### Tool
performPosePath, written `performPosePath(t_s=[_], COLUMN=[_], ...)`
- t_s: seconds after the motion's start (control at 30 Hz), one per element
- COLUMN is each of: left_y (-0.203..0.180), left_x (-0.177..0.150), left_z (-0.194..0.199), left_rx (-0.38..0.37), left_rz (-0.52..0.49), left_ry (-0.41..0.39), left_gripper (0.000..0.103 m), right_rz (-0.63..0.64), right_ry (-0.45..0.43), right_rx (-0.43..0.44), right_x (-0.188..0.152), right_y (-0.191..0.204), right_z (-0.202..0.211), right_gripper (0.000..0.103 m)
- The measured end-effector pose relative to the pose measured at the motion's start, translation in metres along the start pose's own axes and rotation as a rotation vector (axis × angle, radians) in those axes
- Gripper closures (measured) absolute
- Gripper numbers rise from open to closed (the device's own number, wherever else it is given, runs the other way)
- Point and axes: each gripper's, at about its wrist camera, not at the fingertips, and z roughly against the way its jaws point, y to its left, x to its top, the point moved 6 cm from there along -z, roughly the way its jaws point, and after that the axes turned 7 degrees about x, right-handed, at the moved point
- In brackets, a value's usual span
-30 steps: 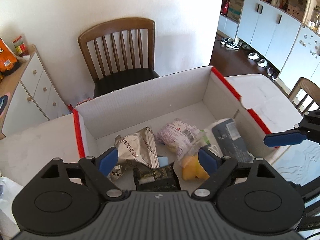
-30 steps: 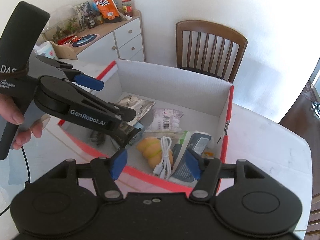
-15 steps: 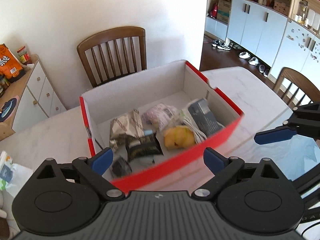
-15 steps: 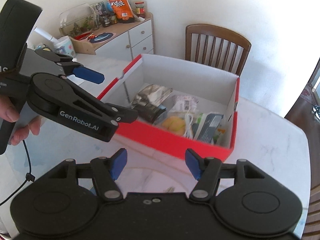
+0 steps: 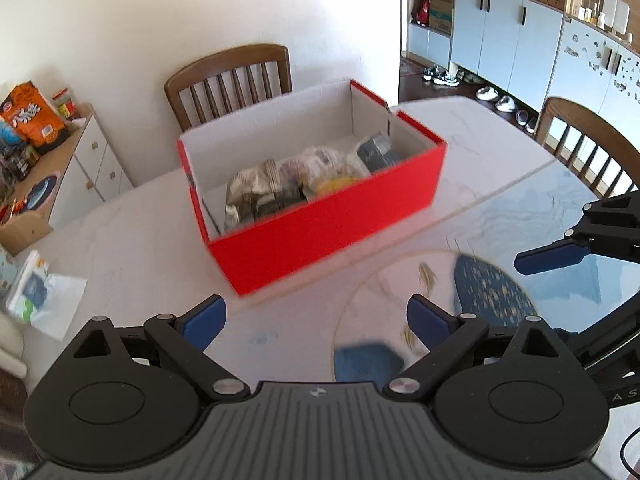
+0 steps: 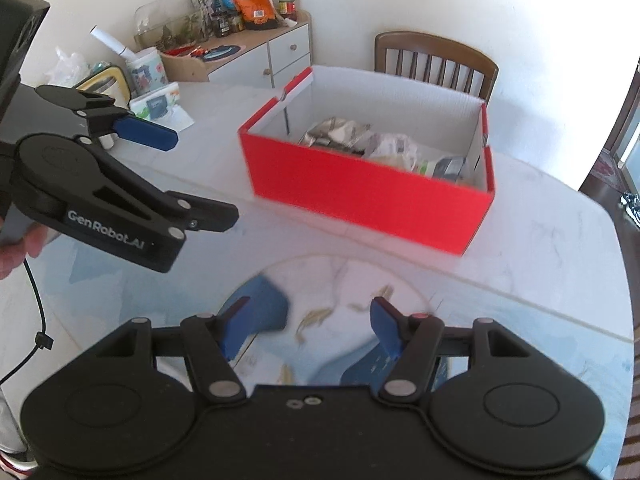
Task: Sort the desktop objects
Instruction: 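Withdraw both tools from the red box toward the remaining items on the table, then grasp the blue snack bar with left tool while right tool grasps the white printed sachet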
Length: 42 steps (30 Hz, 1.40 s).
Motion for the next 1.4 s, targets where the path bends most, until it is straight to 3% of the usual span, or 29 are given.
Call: performPosePath(t_s=[0.5, 0.97, 1.4], left_y=[-0.013, -0.016, 0.001], left_x=[-0.077, -0.140, -0.161], left_z=[0.035, 0.034, 0.035], left_rx=[0.016, 0.063, 0.095], left_rz=[0.014, 0.096, 0.116], left_ry=[0.018, 0.107, 0.140], left_gripper=[0.005, 0.005, 0.005], right_rz=[-0.007, 0.070, 0.141], right_ry=[0.052, 0.106, 0.176], right_rx=[0.006, 0.070, 0.074], right_x=[-0.066, -0.103, -0.121], right_y=[0.052, 0.087, 0.109], right_z=[-0.008, -0.026, -0.059], right_gripper=[0.039, 0.039, 0.039])
